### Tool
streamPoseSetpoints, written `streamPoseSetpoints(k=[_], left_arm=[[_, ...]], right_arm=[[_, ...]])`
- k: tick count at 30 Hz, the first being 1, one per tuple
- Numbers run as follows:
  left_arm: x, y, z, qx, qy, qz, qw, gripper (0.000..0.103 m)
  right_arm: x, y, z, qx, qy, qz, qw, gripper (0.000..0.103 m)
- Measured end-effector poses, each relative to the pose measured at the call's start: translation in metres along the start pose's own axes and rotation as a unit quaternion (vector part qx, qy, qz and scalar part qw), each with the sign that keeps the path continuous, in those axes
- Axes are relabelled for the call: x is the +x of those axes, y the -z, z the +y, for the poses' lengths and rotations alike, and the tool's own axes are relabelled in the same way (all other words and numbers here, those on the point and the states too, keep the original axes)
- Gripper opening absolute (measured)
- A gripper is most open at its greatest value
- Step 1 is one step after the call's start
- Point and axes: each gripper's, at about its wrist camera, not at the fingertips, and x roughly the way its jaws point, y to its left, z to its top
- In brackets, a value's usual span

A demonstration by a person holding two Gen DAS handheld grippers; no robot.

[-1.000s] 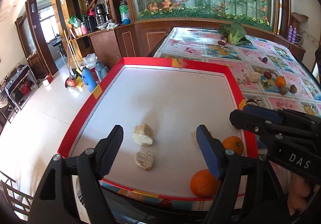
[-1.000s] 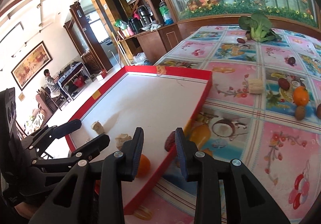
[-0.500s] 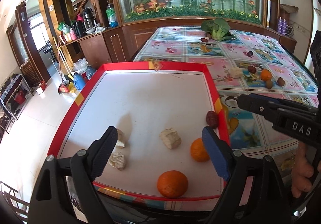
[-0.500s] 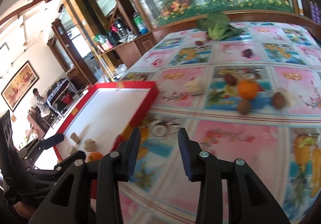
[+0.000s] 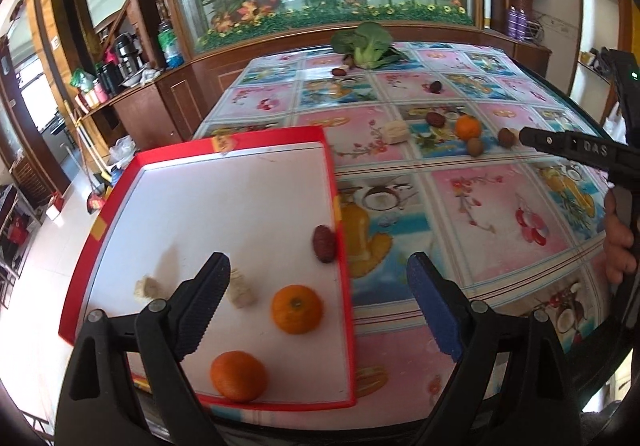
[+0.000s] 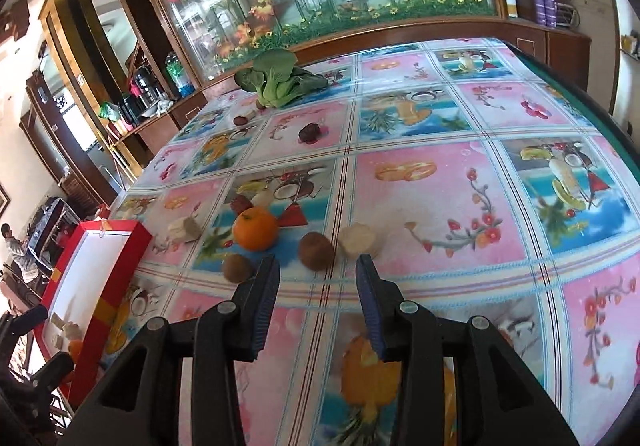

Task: Organize fruits
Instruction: 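Move both open grippers back over the remaining fruit, then grasp a brown round fruit with the left gripper while the right grasps a beige round piece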

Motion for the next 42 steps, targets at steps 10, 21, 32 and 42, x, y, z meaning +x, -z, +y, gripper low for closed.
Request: streamPoseSetpoints(k=[10, 21, 32, 42], left_arm=[[0.011, -0.037, -0.052, 0.045, 0.044, -0.01, 0.998, 0.09], [0.046, -0.057, -0.077, 0.05, 0.061, 0.018, 0.9967, 0.09], [0.074, -0.082, -0.103, 0.076, 0.089, 0.023, 0.9929, 0.09], [0.099, -0.09, -0.118, 0.083, 0.126, 0.041, 0.9877, 0.086]], right_arm=[[0.023, -0.012, 0.005, -0.036, 0.028, 0.014, 0.999, 0.037], [0.001, -0.029, -0.043, 0.016, 0.027, -0.009, 0.999, 0.031], [0.012, -0.021, -0.027, -0.072, 0.019, 0.034, 0.997, 0.03], [0.036, -0.017, -0.01, -0.115, 0.037, 0.067, 0.99, 0.031]])
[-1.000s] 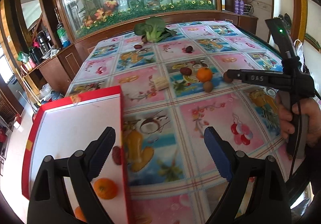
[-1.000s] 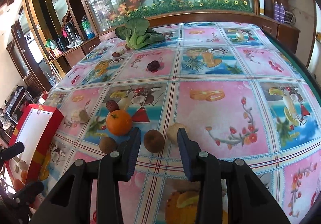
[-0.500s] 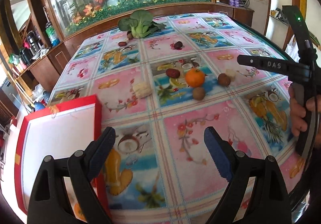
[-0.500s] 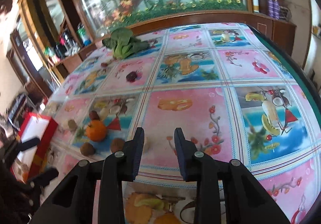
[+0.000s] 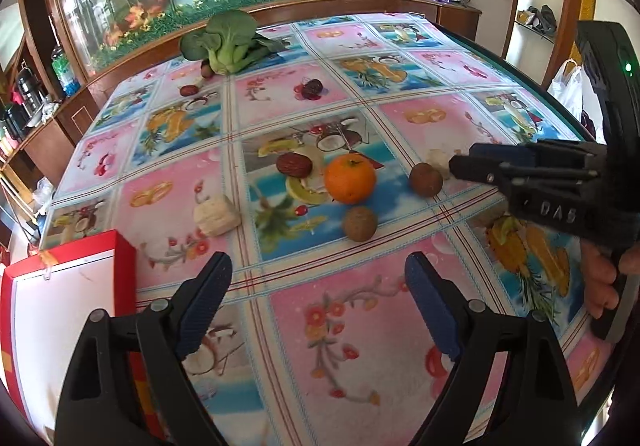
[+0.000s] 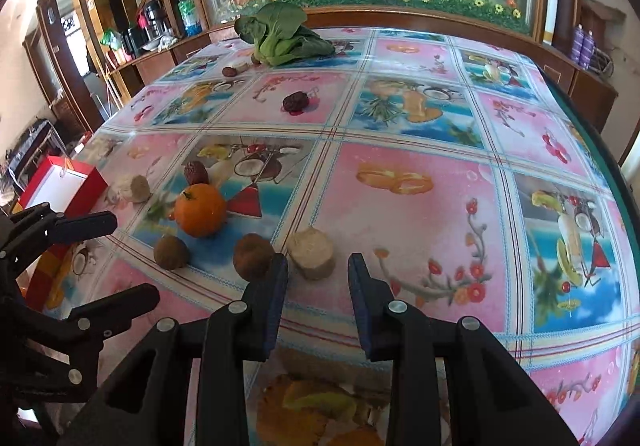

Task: Organize fruits
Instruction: 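Grasp a brown round fruit with the left gripper while the right grasps a beige round piece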

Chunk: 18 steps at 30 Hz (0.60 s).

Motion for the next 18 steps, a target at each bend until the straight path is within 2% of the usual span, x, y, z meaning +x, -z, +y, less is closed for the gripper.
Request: streamPoseSetpoints(k=[5, 7, 12, 18], left_arm=[[0.012, -0.006, -0.003, 0.0, 0.018, 0.011, 0.9998, 0.076], [0.018, -0.009, -0.002, -0.004, 0.023, 0.016, 0.9996, 0.072], [0.03, -0.014, -0.001, -0.016, 0.044, 0.03, 0.9984, 0.057], [0.036, -0.015, -0.011, -0.004, 0.047, 0.03, 0.9984, 0.048]], right_arm=[[0.004, -0.004, 0.004, -0.005, -0.001, 0.001, 1.0, 0.03], [0.004, -0.004, 0.003, -0.005, -0.001, 0.001, 1.0, 0.025], [0.003, -0.004, 0.001, 0.001, 0.005, -0.001, 1.0, 0.025], [-0.005, -0.007, -0.005, 0.021, 0.009, -0.018, 1.0, 0.025]])
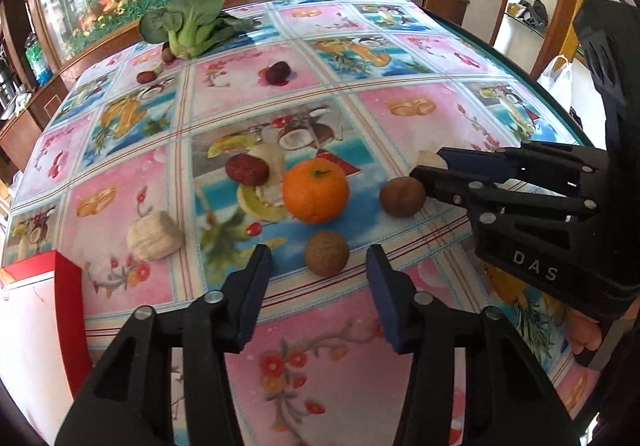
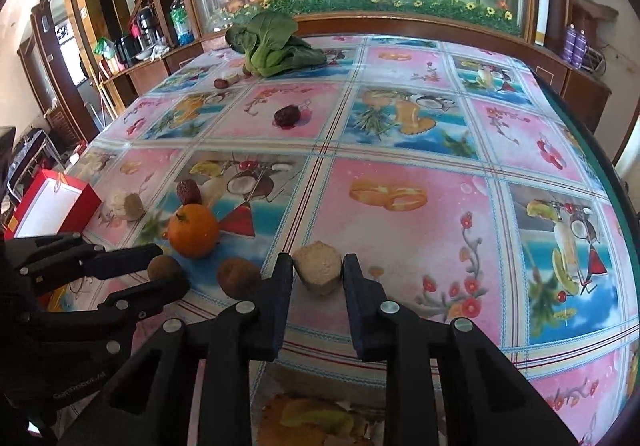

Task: Organize fruits
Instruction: 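Grasp a brown round fruit with the left gripper while the right grasps a beige round piece, then carry the brown fruit and beige piece into the tray and open both grippers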

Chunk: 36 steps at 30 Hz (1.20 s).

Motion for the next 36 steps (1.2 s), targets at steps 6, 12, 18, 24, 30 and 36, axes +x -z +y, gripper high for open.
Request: streamPoseSetpoints(k=[6, 12, 18, 24, 30, 36], left_arm=[[0.0, -0.002, 0.005, -0.013, -0.007, -0.004, 0.9999, 0.027], [0.0, 0.0, 0.004, -0.016, -0.019, -0.013, 0.9996, 0.024], [-0.026, 0.003, 0.015, -0.033, -0.032, -0.033, 0.9984, 0.024], [-0.086, 0.031, 0.042, -0.076, -0.044, -0.081, 0.9928, 0.024], [-0.14, 0.067, 0.077, -0.113, -0.082, -0.114, 0.9836, 0.024], [-0.175, 0.098, 0.118, -0.155, -0.115, -0.131, 0.9723, 0.024]], right_arm=[[-0.006, -0.004, -0.014, 0.037, 0.005, -0.019, 0.999, 0.025], [-0.01, -0.006, -0.024, 0.066, 0.002, -0.029, 0.997, 0.025], [-0.015, -0.006, -0.025, 0.073, 0.007, -0.042, 0.996, 0.025], [-0.033, -0.002, -0.016, 0.105, -0.022, -0.067, 0.992, 0.024], [-0.052, -0.001, 0.049, 0.094, -0.119, -0.095, 0.984, 0.024], [-0.046, -0.012, 0.154, 0.015, -0.203, -0.059, 0.977, 0.024]])
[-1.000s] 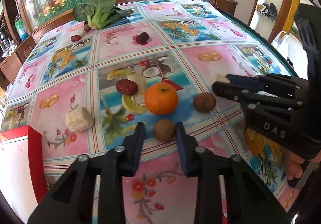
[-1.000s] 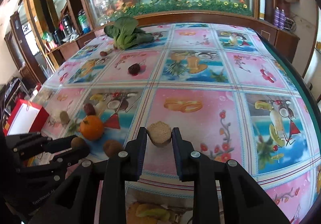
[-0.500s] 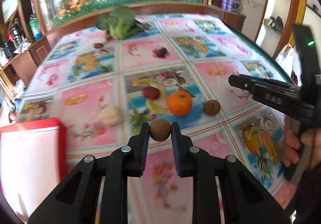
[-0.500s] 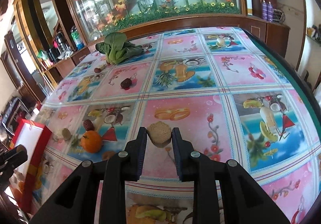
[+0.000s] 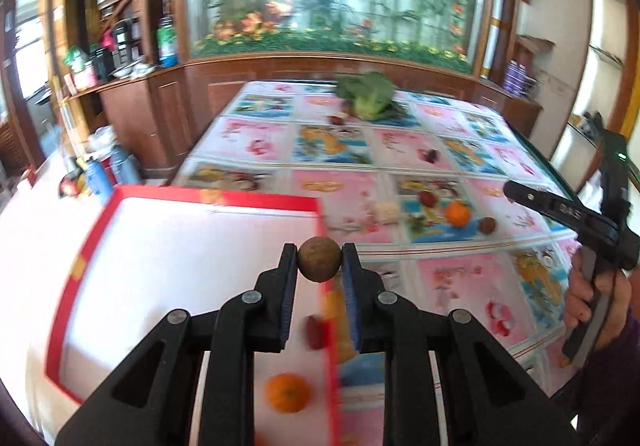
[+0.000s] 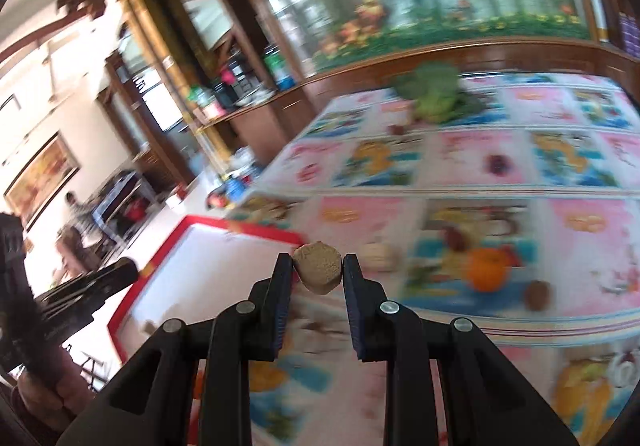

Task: Organize fruits
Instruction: 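Carry the brown fruit and beige piece into the tray and open both grippers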

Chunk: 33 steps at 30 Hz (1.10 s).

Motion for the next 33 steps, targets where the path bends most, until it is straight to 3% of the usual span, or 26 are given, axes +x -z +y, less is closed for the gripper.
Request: streamPoseSetpoints(k=[5, 12, 19, 25, 31, 33], left_arm=[[-0.011, -0.005, 0.045, -0.029, -0.03, -0.01, 0.9991, 0.024], [-0.018, -0.009, 0.107, -0.072, -0.082, -0.022, 0.9938, 0.024], [0.01, 0.013, 0.143, -0.095, -0.1, 0.027, 0.9901, 0.024], [0.038, 0.031, 0.158, -0.112, -0.098, 0.082, 0.9854, 0.024], [0.049, 0.042, 0.162, -0.117, -0.098, 0.109, 0.9822, 0.024], [0.05, 0.041, 0.16, -0.113, -0.102, 0.109, 0.9822, 0.024]], right_arm=[[0.049, -0.005, 0.06, -0.044, -0.035, 0.04, 0.998, 0.024], [0.103, 0.007, 0.097, -0.066, -0.036, 0.101, 0.992, 0.024], [0.14, 0.028, 0.103, -0.066, -0.016, 0.175, 0.982, 0.024], [0.14, 0.032, 0.103, -0.064, -0.01, 0.175, 0.982, 0.024], [0.136, 0.037, 0.106, -0.08, -0.006, 0.162, 0.983, 0.025], [0.133, 0.039, 0.106, -0.091, -0.011, 0.154, 0.984, 0.035]])
